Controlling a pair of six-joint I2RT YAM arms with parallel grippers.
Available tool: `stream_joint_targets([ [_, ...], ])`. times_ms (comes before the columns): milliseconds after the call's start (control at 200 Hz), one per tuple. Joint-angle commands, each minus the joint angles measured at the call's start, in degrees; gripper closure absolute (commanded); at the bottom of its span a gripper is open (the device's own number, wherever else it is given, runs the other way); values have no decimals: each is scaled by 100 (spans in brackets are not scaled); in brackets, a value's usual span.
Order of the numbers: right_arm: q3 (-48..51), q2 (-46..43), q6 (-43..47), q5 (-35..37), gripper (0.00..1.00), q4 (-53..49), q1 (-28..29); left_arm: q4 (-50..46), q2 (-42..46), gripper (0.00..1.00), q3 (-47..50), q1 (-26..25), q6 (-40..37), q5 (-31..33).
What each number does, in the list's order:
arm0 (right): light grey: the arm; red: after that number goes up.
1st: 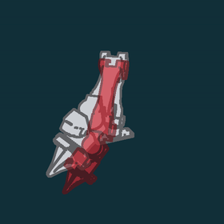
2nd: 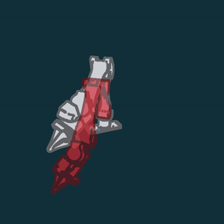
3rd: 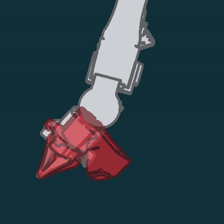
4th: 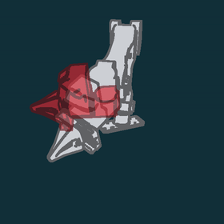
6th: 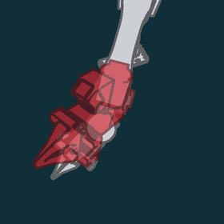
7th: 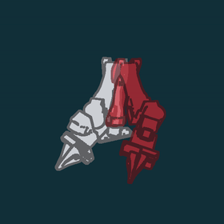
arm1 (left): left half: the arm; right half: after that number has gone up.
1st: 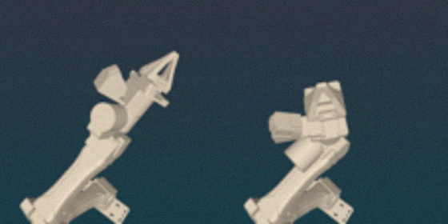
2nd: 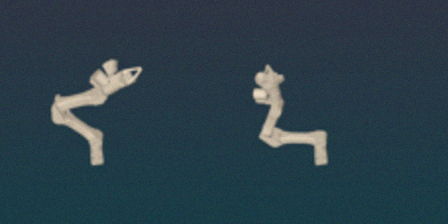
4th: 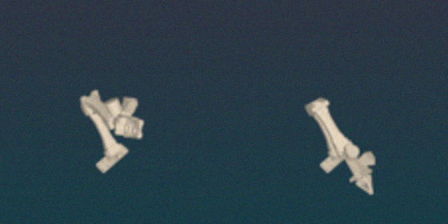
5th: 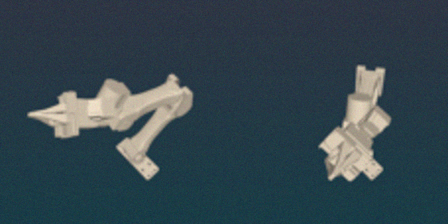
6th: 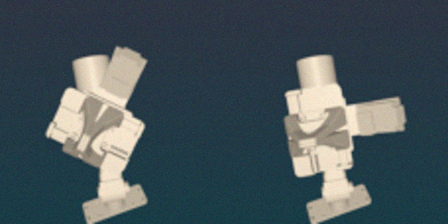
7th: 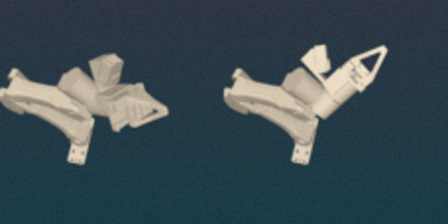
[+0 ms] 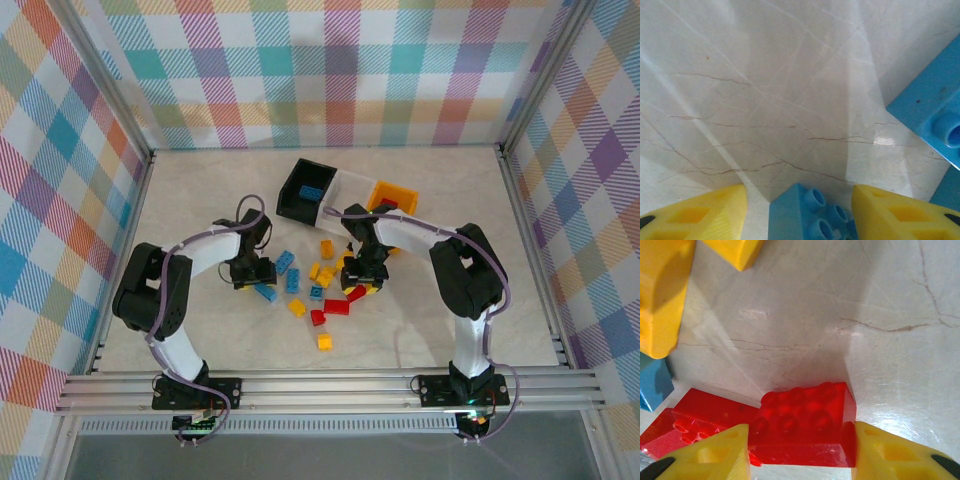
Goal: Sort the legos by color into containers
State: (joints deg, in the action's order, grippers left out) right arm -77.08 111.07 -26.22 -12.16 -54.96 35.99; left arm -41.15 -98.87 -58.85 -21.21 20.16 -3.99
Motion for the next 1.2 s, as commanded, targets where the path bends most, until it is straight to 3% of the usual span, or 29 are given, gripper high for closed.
stream_joint_targets([
  [0, -6, -29, -85, 224, 66, -131, 40, -344, 101, 39, 181, 12, 139, -247],
  [255, -688, -389, 118, 537, 65, -766, -227, -664, 480, 35, 210, 13, 157, -313],
  [440, -1726, -346, 510, 774, 65, -1259, -882, -579, 594, 33, 356, -21, 475, -585],
  [620, -2897, 253, 901, 965, 64, -1560, -1512, -566, 414, 35, 266, -165, 646, -686],
  [755, -3725, 939, 1093, 1038, 63, -1732, -1761, -553, 256, 43, 216, -278, 756, -715],
  [895, -4398, 1521, 1128, 1115, 61, -1831, -1845, -570, 97, 65, 182, -278, 752, -678],
  [970, -4673, 1744, 1135, 1137, 58, -1919, -1861, -574, 36, 68, 147, -276, 739, -647],
  [1125, -4881, 1762, 1128, 1128, 49, -2038, -1873, -605, 0, 82, 0, -273, 752, -604],
  [1195, -4842, 1609, 1132, 1120, 45, -2058, -1874, -630, 18, 93, -71, -267, 736, -577],
])
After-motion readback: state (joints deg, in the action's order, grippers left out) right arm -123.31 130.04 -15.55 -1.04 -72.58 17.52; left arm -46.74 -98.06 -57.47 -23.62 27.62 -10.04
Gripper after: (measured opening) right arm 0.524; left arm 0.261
